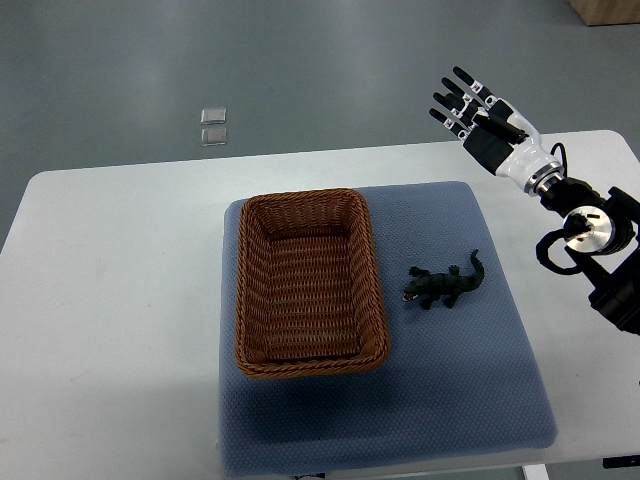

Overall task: Place crocodile in brown basket with right hand
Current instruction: 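Swing the right hand over the mat toward the toy crocodile, then lower the open right hand down over the toy crocodile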

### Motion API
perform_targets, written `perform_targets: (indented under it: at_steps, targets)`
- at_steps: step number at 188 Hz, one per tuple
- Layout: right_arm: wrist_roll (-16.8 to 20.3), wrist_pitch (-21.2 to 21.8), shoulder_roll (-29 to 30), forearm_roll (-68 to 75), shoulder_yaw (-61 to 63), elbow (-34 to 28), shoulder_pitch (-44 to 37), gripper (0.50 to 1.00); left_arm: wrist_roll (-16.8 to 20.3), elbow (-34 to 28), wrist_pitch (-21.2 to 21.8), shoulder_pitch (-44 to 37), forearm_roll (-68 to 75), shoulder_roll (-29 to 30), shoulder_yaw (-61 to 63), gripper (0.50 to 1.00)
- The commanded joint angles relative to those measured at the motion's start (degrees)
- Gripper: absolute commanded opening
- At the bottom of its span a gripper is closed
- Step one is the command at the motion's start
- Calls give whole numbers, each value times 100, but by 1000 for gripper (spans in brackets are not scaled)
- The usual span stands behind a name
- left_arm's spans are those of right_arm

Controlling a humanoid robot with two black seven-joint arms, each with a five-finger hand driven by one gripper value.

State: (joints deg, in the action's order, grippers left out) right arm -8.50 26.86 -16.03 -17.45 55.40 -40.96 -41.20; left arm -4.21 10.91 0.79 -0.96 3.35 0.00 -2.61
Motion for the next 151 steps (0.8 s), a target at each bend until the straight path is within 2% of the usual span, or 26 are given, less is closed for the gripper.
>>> perform_targets:
  at_steps: [1, 17, 33, 59, 81, 112, 151]
  targets:
    - [200, 197, -366, -1323, -170, -167, -239, 954, -1, 7, 0, -1, -1, 0, 15, 1000]
    - [446, 425, -647, -2429, -416, -448, -546, 954, -1, 7, 0, -1, -1, 0, 15, 1000]
    - [543, 628, -955, -3510, -794, -755, -828, 954, -1, 25, 0, -1, -1, 0, 15, 1000]
    - [692, 698, -1438, -4847, -1637, -1282, -1320, 954, -1, 51, 0, -1, 8, 0, 23, 1000]
    - [719, 698, -1693, -5322, -2411, -1714, -1505, 954, -1, 42, 0, -1, 8, 0, 23, 1000]
    - [719, 689, -2212, -5691, -3114, -2662, -1470, 954, -1, 51, 0, -1, 8, 0, 15, 1000]
    - [719, 637, -2291, -5823, -3132, -2953, -1206, 954, -1, 51, 0, -1, 8, 0, 23, 1000]
